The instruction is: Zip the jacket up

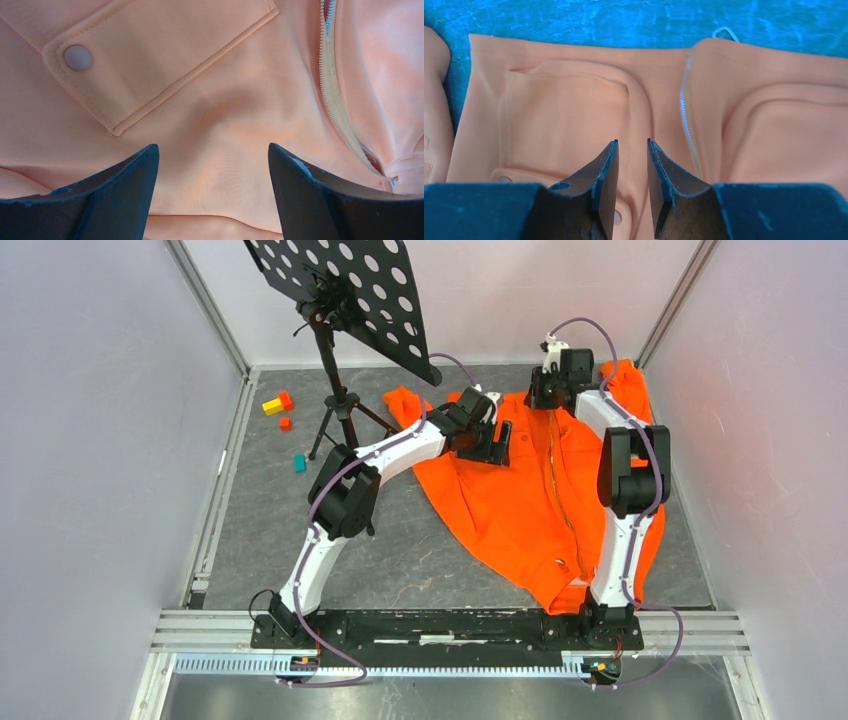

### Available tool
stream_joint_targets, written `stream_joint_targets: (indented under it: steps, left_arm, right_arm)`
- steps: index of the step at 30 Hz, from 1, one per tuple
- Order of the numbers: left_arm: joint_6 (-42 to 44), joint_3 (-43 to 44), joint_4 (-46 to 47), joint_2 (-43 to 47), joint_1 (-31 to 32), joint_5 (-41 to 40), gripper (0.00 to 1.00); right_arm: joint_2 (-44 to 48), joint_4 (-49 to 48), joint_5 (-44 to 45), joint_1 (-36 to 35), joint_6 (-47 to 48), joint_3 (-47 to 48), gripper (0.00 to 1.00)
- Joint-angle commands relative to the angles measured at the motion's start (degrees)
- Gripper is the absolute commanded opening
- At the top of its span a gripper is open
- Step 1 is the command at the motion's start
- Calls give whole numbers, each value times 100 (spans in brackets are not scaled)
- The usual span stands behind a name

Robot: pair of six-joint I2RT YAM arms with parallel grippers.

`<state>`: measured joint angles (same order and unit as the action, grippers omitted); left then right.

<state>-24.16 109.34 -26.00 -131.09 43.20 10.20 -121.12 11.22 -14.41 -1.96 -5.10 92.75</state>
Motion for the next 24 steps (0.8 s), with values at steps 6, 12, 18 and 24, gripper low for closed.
stream_joint_targets:
  steps: [6,12,18,24]
  left_arm:
    - [-238,204,4,329,17,386,85]
    - [-214,273,5,299,-13,471,85]
    - [-254,376,-2,251,-74,540,85]
    - [-273,481,-2,215,-110,604,85]
  right_arm:
    - [-825,139,27,-36,72,1056,34]
    - [-1090,480,562,-36,414,1516,42]
    - [-1201,540,792,1,461,1735,48]
    - [-1350,613,760,52,462,1919,45]
